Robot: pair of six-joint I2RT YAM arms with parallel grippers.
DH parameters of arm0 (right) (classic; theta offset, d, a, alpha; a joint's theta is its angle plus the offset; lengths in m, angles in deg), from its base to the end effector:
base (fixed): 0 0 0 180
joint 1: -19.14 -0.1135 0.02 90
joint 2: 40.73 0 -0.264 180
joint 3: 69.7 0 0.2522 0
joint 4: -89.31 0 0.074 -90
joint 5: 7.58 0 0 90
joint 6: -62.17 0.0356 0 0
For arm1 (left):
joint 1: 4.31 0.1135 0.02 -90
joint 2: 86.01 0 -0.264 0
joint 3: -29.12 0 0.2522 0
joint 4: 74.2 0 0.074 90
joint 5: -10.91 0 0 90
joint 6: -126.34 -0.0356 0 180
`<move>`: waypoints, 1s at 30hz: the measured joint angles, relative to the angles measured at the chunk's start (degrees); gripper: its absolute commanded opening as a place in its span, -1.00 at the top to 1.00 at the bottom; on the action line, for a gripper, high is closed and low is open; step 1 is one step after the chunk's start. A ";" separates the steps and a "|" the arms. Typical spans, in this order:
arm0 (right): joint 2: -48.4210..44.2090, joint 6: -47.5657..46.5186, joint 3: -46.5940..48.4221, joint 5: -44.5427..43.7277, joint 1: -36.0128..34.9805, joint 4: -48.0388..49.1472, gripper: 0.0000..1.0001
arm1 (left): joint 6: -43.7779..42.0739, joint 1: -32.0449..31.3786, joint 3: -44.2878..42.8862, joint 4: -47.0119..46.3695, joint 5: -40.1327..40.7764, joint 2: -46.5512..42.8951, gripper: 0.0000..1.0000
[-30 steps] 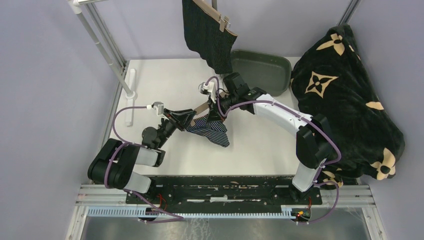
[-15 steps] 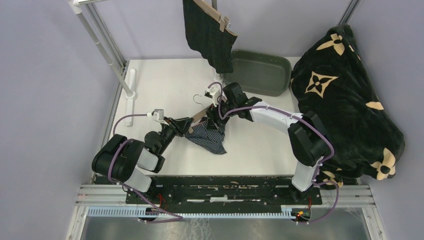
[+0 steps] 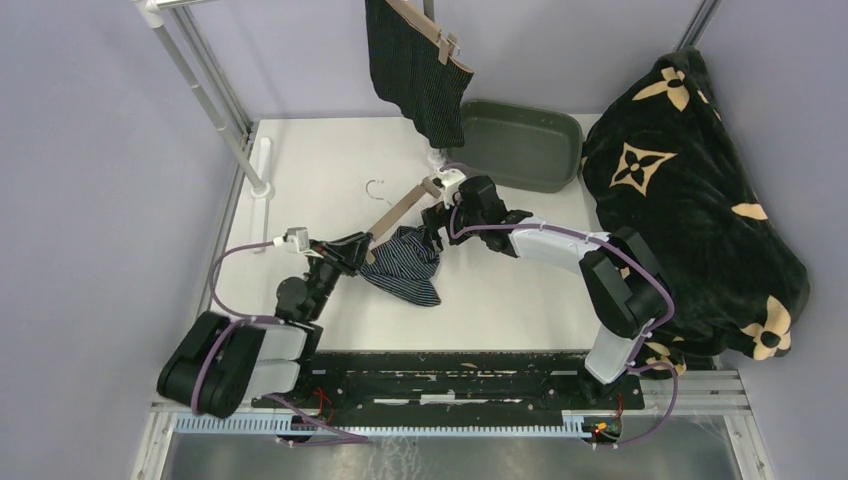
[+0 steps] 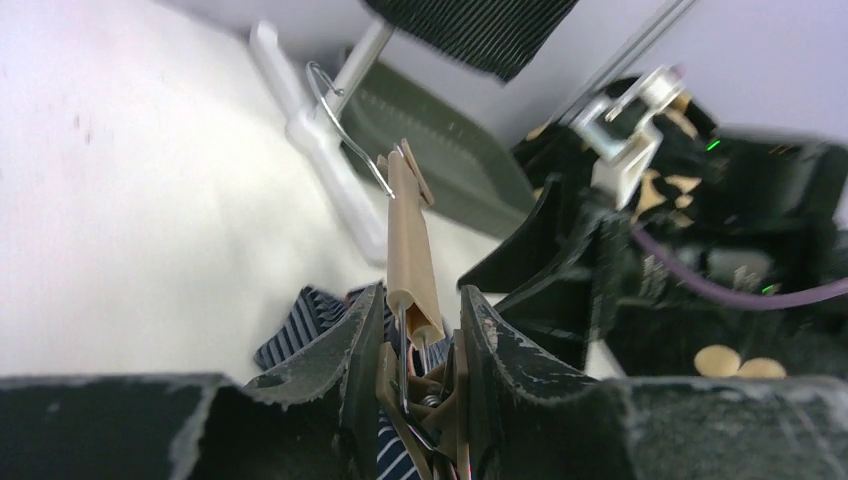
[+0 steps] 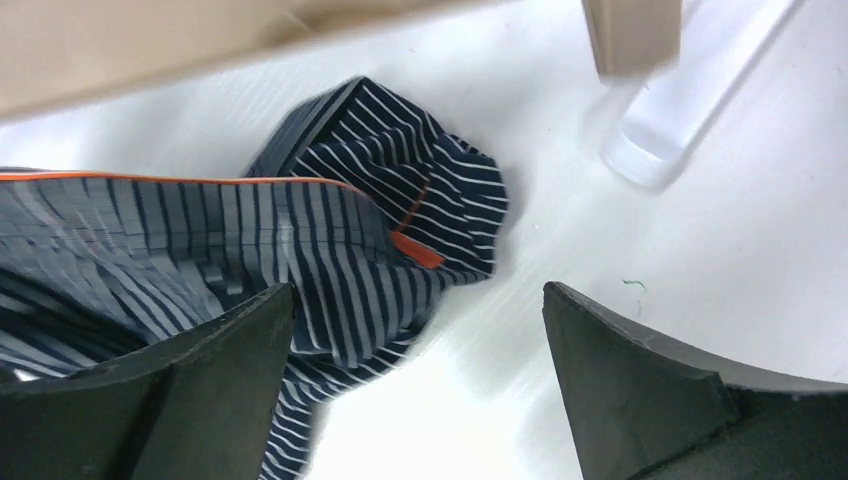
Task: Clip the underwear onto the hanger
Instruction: Clamp the underwear onto the hanger, then open the clamp at the hanger.
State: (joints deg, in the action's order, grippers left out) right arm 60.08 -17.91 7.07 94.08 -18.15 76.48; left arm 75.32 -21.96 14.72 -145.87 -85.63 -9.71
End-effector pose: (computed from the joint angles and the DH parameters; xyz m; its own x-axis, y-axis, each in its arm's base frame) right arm 0.3035 0.2401 0.2048 -0.5946 -0.2407 -0.7671 -0.6290 0.7336 0.2573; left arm 0.1742 -0.0597 0.1661 -0.1311 -0.6141 -0.7782 0.4190 0.6771 -0.6049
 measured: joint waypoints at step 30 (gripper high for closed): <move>-3.37 -1.55 1.92 33.75 1.38 -4.35 -1.00 | 0.00 0.00 -8.09 8.96 1.51 2.03 0.65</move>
State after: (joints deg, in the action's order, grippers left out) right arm 56.72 -19.47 8.99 127.83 -16.78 72.13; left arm 75.32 -21.96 6.63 -136.91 -84.12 -7.68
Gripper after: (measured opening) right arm 0.999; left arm 0.367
